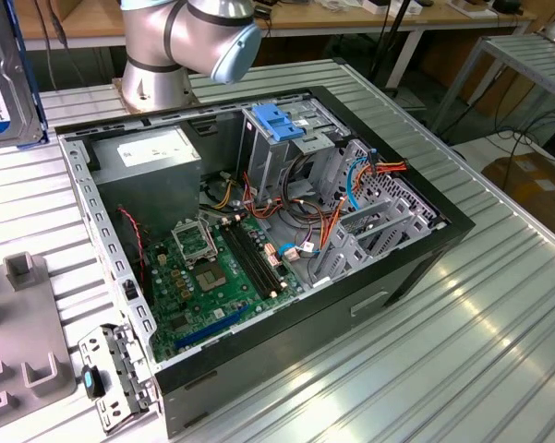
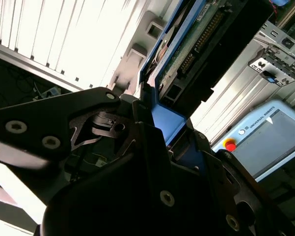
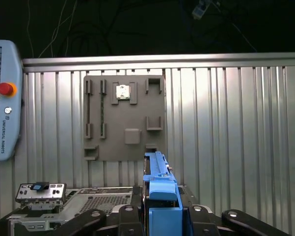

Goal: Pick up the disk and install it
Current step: 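Pick up the disk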

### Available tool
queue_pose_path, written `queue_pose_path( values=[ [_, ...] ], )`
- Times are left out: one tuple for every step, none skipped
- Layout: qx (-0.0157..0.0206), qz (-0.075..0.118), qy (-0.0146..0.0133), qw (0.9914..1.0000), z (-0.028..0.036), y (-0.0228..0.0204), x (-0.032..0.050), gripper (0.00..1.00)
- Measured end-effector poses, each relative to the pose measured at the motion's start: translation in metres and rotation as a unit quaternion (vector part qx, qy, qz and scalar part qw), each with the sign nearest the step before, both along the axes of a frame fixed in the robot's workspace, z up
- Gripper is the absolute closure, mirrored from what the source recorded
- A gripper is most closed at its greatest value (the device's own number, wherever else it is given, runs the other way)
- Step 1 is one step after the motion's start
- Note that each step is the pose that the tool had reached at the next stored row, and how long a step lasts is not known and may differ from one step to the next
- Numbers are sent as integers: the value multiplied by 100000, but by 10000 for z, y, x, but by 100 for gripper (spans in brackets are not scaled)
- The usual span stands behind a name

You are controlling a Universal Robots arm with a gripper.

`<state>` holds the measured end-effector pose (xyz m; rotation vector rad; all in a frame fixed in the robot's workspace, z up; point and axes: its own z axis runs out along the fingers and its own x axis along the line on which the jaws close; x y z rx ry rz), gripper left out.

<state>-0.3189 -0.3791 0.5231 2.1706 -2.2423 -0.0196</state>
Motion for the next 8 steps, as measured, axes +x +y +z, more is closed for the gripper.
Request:
queue_pose_path(
  values=[
    [1, 1, -3, 100000, -1, 0, 15, 63],
    [1, 1, -1, 100000, -2, 0, 47, 63],
    [0, 3, 0, 100000, -3, 0, 80, 63],
    [-1, 1, -2, 100000, -4, 0, 108, 63],
    [-2, 5, 1, 100000, -5, 0, 125, 63],
    [-1, 3, 0, 100000, -5, 0, 141, 63],
    [-3, 1, 3, 100000, -6, 0, 159, 63],
    [-1, 0, 2, 100000, -6, 0, 176, 63]
  ],
)
